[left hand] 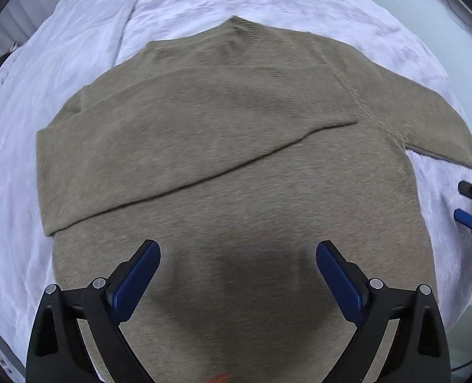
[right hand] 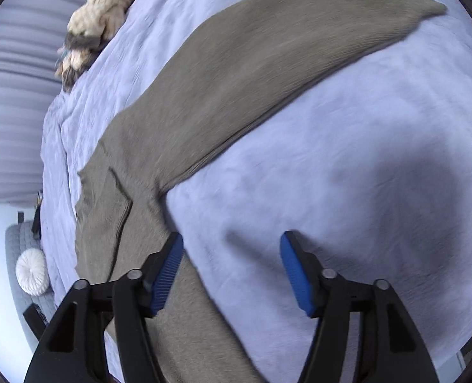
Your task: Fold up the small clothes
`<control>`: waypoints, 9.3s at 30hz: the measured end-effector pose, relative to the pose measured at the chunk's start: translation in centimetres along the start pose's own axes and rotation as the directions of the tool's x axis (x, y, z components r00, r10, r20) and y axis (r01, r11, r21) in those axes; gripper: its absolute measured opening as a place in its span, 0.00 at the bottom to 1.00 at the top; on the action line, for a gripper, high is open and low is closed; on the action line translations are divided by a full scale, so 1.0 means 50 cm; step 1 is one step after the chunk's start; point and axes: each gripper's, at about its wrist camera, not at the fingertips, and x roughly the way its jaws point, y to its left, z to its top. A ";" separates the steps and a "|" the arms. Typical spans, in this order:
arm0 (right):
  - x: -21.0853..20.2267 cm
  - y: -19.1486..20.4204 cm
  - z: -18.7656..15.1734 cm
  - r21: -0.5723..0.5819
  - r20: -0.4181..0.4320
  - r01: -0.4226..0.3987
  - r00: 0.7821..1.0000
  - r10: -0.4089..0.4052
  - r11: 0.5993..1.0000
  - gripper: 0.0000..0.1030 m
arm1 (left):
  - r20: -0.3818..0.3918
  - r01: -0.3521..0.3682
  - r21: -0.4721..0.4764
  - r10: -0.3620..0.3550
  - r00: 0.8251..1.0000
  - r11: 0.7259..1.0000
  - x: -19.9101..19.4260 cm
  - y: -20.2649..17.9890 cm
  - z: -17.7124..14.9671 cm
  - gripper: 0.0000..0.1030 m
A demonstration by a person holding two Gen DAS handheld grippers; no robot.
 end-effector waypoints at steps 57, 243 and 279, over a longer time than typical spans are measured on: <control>0.381 0.569 -0.035 -0.541 -0.334 -0.259 0.939 0.079 0.800 0.33 | 0.148 0.007 -0.431 0.063 0.987 0.902 0.025 0.296 0.026 0.99; 0.443 0.811 -0.378 -0.967 -0.252 -0.233 0.920 -0.301 0.100 0.31 | 0.061 0.024 -0.447 0.004 0.998 0.894 -0.010 0.408 -0.146 0.98; 0.254 0.452 -0.266 -0.723 -0.294 -0.091 0.938 -0.186 0.685 0.42 | -0.010 -0.049 -0.378 0.048 0.999 0.925 -0.013 0.345 -0.135 0.98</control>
